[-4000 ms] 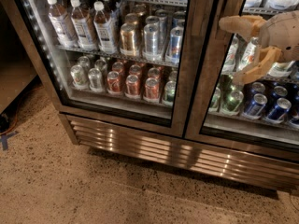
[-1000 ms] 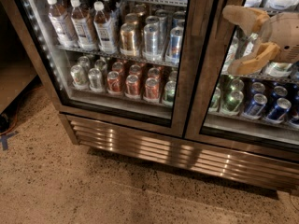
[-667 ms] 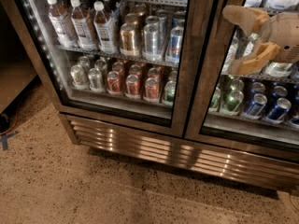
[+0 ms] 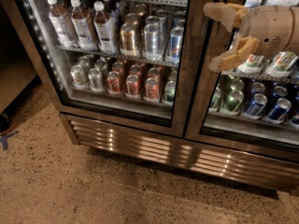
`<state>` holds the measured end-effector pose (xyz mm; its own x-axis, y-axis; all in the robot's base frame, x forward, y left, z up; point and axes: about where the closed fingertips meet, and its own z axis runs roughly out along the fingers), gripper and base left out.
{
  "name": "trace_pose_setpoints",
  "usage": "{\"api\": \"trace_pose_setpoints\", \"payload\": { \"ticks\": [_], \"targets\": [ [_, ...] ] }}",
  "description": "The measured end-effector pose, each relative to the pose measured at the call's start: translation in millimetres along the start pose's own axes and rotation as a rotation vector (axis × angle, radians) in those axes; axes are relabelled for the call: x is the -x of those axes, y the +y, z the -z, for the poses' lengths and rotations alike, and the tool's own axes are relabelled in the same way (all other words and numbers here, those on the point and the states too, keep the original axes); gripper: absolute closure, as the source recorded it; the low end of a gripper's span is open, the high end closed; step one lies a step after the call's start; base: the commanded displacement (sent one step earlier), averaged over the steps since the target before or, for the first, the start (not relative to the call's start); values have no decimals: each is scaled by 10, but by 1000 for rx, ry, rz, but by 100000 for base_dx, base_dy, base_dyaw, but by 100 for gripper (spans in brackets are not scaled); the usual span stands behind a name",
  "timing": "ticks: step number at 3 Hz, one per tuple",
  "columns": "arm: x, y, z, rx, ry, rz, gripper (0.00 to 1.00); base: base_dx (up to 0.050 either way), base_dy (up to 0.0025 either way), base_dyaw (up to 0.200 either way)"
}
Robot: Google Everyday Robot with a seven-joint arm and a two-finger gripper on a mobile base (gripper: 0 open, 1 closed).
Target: Open left fridge door
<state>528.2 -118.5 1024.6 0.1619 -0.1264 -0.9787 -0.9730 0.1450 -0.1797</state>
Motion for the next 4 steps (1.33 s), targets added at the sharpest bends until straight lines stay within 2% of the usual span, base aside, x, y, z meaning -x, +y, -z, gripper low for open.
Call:
{"api": "trace_pose_setpoints", "payload": {
  "ticks": [2,4],
  "targets": [
    [12,-18,-27,-14,-2,-3,0,0,0,0],
    [6,-106,29,-131,-18,3,0,0,0,0]
  ]
}}
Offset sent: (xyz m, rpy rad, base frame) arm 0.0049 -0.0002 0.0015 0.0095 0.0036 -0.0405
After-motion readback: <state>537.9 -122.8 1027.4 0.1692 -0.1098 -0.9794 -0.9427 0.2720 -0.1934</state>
